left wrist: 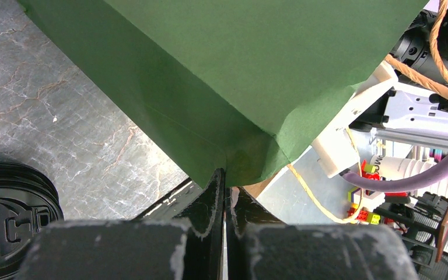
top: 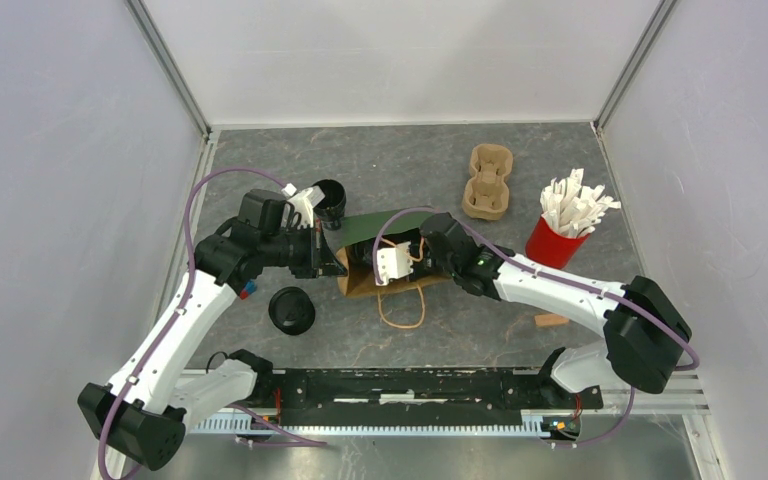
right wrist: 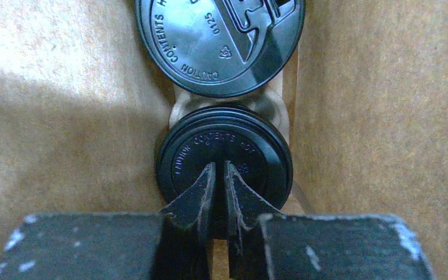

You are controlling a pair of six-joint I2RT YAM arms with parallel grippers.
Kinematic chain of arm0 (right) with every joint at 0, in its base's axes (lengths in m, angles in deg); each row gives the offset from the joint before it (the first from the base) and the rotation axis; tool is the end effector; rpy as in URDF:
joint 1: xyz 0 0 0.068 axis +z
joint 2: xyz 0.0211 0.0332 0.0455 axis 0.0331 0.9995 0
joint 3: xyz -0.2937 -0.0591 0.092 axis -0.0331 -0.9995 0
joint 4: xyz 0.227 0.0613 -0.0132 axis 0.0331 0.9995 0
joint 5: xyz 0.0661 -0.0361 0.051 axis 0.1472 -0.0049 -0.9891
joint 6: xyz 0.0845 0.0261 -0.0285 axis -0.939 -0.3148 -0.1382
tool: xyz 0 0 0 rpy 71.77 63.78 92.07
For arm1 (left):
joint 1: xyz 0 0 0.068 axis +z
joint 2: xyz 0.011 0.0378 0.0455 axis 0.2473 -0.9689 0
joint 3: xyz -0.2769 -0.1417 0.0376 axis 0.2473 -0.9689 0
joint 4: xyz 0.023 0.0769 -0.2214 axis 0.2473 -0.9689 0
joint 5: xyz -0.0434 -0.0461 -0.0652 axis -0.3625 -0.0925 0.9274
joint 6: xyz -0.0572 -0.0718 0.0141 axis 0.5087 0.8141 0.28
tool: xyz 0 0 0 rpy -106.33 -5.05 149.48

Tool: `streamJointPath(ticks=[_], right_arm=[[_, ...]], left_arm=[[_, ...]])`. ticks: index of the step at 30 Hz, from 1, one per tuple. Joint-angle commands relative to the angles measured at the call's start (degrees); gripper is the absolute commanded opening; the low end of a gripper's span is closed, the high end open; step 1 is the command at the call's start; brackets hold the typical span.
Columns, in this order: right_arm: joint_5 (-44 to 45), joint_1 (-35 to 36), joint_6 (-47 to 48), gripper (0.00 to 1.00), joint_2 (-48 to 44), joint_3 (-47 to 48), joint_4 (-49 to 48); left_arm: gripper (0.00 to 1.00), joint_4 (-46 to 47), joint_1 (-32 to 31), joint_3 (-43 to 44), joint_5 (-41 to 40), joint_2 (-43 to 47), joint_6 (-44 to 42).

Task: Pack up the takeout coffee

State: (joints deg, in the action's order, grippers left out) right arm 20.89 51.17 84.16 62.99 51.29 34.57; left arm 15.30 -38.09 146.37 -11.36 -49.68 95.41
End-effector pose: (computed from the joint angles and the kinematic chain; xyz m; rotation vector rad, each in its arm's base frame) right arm 0.2041 0.2355 0.2599 -1.7715 1.3571 -0.0784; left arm 0.1377 -0.1066 0.3307 0.2280 2.4708 -1.0201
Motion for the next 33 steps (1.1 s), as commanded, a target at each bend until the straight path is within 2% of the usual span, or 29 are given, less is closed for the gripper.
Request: streamJointPath(ticks=[1,21,33], right_arm=[[0.2,-0.8,-1.2,0.14,-1.4,-0.8,-2.3],[-0.5,-1.8,-1.9,0.14,-1.1,-0.5,-1.7],[-4.4,-1.8,-1.9,0.17,-2.6,3.5,4.1]], left_arm=[[0.02,0.4,-0.2,1.1,1.2,-0.1,-0.6],[0.02,0.4,-0.2,1.4,0.9,0.0,-0.4],[0.02,0.4,-0.2,3.0,0.9,-1.8,0.1]])
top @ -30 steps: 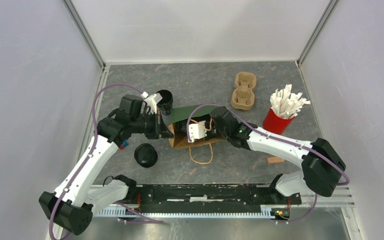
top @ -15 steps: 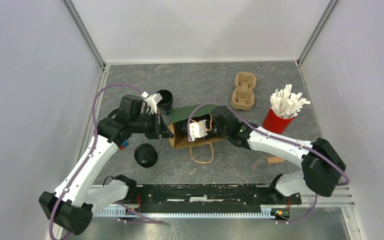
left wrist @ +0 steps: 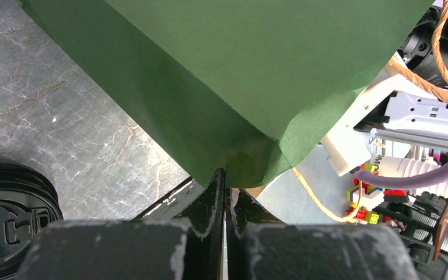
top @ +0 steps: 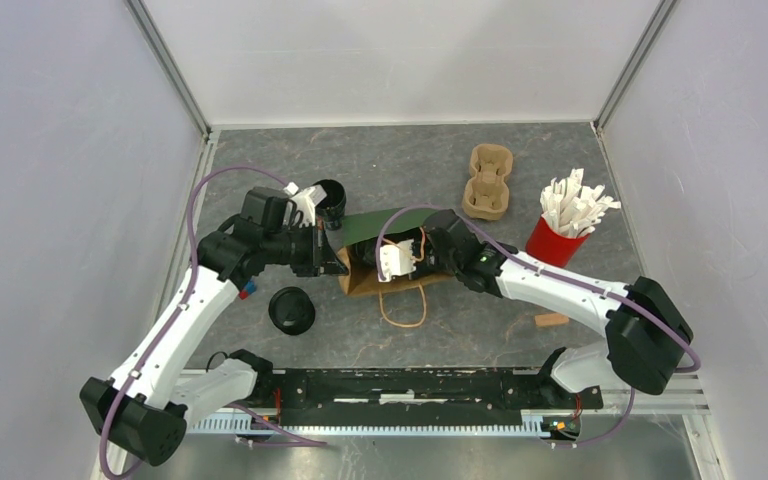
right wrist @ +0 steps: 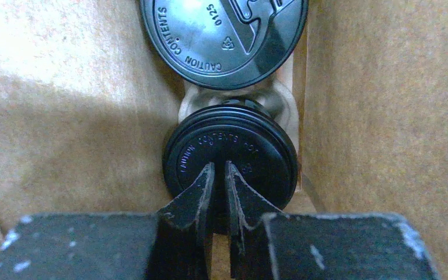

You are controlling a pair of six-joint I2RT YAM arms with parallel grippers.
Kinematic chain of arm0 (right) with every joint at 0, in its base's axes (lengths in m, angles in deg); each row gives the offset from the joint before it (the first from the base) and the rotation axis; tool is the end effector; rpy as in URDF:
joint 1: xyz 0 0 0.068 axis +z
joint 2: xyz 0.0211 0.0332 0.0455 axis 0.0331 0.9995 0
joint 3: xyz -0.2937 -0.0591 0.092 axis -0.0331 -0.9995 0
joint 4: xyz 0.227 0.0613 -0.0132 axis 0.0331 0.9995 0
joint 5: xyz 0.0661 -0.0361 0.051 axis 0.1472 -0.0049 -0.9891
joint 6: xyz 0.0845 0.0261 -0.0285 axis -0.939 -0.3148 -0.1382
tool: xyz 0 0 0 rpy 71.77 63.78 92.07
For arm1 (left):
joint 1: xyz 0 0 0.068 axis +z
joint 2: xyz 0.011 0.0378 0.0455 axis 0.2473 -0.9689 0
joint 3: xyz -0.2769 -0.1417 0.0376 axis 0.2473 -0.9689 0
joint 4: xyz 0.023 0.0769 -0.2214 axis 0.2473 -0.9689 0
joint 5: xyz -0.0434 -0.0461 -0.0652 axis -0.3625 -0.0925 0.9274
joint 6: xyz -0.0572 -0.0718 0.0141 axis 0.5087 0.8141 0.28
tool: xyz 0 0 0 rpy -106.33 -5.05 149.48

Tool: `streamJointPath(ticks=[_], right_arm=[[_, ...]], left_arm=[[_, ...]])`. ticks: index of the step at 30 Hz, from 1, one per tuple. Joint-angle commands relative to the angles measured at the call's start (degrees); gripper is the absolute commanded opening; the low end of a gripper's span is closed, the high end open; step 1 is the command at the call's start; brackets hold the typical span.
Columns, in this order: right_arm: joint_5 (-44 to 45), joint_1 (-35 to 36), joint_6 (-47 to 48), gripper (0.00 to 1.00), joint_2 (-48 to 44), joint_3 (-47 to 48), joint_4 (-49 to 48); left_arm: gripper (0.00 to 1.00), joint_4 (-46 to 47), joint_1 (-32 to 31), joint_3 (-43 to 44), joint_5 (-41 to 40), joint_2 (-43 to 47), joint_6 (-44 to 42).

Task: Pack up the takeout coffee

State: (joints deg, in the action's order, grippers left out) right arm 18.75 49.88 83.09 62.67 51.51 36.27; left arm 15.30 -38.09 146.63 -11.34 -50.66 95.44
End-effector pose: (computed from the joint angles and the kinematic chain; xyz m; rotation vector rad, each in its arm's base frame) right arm 0.2049 0.2306 0.2592 -1.7707 1.3894 -0.0375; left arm 0.1413 -0.1082 0.3295 0.2239 2.4841 -1.0186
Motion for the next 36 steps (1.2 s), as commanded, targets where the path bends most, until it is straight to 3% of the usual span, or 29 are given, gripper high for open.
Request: streamJointPath(ticks=[1,28,36], right_arm=[[-2.4,-0.4,-0.8,0.17,-2.1,3.6,3.3],[-12.2,-0.4,-5.8,0.18,-6.3,13.4,17.3],[-16.9,-0.4,-13.1,0.19,-8.5,15.5,16.3]], left_arm=[[0.02,0.4,-0.2,2.8,1.0,-0.8,0.0],[0.02,0.4,-0.2,5.4,2.0,-2.1,3.6],[0.02,0.4,-0.1,6.5,3.0,-3.5,6.0]])
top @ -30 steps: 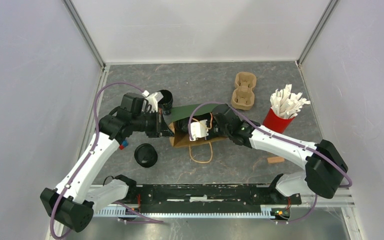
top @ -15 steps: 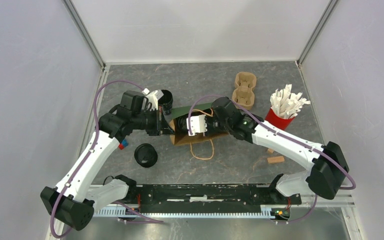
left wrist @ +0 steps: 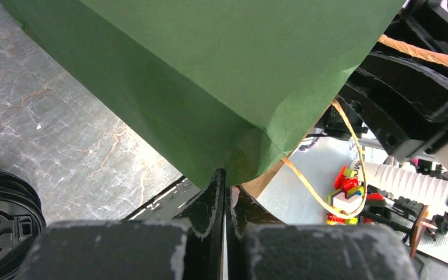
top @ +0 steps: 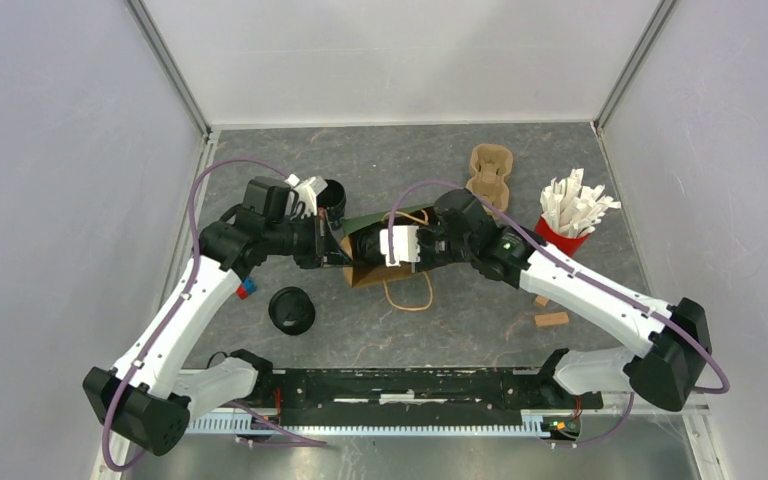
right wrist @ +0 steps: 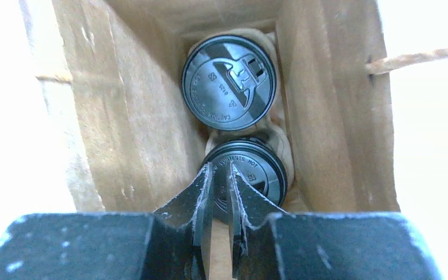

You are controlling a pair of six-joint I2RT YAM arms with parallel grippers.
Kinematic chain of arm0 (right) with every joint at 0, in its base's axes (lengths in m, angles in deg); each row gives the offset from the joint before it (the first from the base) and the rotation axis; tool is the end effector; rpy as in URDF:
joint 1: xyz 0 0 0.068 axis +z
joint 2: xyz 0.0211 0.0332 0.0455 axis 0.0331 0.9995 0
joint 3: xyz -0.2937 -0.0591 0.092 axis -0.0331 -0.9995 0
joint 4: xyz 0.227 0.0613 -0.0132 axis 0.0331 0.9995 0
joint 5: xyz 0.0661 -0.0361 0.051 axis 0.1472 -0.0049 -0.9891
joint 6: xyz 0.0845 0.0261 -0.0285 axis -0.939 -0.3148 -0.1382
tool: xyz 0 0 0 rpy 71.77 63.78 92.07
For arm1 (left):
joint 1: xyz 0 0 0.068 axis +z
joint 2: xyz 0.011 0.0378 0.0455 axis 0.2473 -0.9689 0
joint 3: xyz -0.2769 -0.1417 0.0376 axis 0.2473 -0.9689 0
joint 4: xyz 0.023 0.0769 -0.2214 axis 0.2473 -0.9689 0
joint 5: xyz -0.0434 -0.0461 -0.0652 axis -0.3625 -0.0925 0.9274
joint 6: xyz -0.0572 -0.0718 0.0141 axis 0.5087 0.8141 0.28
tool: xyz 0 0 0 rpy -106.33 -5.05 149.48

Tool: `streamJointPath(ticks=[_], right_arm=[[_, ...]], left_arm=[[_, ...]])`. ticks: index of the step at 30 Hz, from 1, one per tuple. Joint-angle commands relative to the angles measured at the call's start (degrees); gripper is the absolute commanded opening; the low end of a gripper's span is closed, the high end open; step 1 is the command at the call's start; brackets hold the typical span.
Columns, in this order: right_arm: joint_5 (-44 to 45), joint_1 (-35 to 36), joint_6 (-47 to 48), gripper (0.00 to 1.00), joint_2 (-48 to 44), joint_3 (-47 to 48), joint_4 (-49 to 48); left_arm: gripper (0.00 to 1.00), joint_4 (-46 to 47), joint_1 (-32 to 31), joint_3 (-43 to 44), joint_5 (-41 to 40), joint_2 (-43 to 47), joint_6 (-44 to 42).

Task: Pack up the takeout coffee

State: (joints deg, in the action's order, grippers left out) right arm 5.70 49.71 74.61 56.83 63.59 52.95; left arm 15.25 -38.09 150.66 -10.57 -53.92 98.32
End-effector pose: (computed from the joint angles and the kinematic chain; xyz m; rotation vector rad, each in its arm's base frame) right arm 0.1758 0.2252 0.3265 -1.7202 1.4038 0.2940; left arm 0.1546 -0.1151 0.3430 0.1734 2.4882 -1.0572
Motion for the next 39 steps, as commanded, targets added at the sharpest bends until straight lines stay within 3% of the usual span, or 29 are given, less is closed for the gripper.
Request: streamJointPath(ticks=[1,20,30,39], right_arm=[[-4.0,-0.3,-4.8,0.19,-3.0,3.6,-0.4],[-12.0,-0.4,-7.2,0.3,-6.2,14.0,3.2],[-9.7,-0.4,-11.9,0.32,-9.6,14.5,-4.3],[1.3,-0.7,-11.5,0.31,-9.4,14.5,-10.3]], left_arm=[[0.02,0.4,-0.2,2.7,2.1,-0.2,3.2],[0.02,-1.0,-0.1,8.1,2.4,-1.8,6.3],[0.02,-1.6,-0.1,10.2,-0.3,-2.1,9.5],[0.09,-5.0,0.0,12.5,-2.7,-2.8,8.9]])
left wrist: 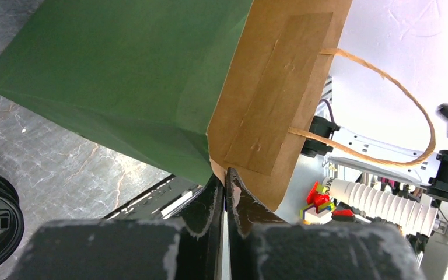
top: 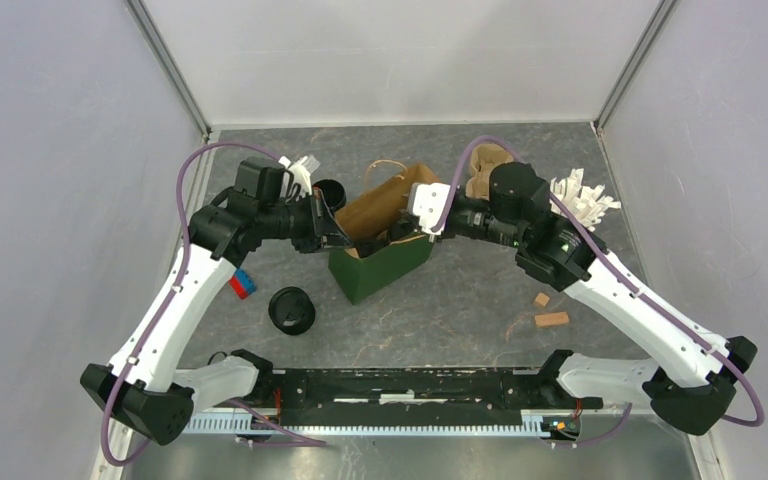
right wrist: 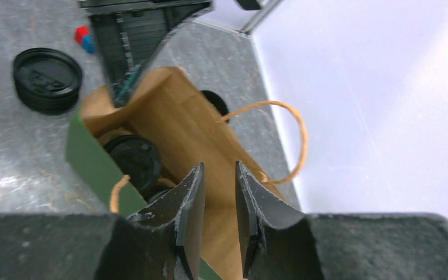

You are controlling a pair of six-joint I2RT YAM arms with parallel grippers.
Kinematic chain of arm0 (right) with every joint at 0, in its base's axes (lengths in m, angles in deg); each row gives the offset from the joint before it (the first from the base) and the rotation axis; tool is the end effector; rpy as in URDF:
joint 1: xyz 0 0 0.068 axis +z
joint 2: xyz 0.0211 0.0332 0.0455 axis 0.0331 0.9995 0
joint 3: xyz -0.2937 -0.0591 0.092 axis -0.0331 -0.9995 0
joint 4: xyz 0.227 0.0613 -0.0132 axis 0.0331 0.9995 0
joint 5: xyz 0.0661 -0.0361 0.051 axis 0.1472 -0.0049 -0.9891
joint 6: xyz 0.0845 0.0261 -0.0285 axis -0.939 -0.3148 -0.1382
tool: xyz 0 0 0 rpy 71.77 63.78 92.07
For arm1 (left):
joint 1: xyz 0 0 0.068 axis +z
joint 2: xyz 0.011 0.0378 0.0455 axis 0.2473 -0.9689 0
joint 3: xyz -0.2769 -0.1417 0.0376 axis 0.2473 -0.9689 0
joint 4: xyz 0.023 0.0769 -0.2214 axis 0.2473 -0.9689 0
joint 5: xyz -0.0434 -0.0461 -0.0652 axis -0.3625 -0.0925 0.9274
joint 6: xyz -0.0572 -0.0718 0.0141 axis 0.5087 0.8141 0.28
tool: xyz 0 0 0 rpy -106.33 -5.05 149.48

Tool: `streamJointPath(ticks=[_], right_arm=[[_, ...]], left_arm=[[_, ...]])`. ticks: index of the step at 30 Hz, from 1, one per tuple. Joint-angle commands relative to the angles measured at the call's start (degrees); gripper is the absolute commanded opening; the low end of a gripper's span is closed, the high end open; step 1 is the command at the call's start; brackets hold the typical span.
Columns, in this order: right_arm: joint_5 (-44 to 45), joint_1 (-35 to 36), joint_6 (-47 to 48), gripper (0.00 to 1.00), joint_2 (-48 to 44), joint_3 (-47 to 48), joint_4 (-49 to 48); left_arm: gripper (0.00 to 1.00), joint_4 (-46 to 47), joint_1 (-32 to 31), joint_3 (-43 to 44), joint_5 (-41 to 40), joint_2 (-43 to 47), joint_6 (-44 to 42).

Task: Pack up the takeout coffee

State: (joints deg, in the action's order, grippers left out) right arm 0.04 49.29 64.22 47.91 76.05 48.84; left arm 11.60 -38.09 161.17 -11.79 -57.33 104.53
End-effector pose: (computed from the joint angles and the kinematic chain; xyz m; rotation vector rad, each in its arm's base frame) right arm 0.1456 0.2009 0.4537 -1.3732 1.1536 0.4541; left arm 0.1671 -0.1190 0.3830 0.0494 2.4584 -1.0899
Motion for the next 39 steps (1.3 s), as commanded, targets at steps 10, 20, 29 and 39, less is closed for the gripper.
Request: streamJointPath(ticks=[10,20,29,39], right_arm=[[15.1,-0.4,-4.6,0.37,-3.5,-1.6,-15.1],[36.4,-0.4,-16.7,0.6,-3.5,-4.3,-13.0],[55.2,-0.4,-32.2,0.76,-1.5,0.0,2.9],[60.5,-4.4,-34.5,0.71,4.9,10.1,17.1]], left_arm=[[0.17,-2.5,0.0,1.4,-3.2,0.9,3.3],[0.39,-7.4,0.0,5.9,-7.6,0.6,2.0],[0.58,-11.0,0.0,13.4,-10.6,0.8,-2.0],[0.76,-11.2,0.0,20.8,-18.3,1.2,-10.0]])
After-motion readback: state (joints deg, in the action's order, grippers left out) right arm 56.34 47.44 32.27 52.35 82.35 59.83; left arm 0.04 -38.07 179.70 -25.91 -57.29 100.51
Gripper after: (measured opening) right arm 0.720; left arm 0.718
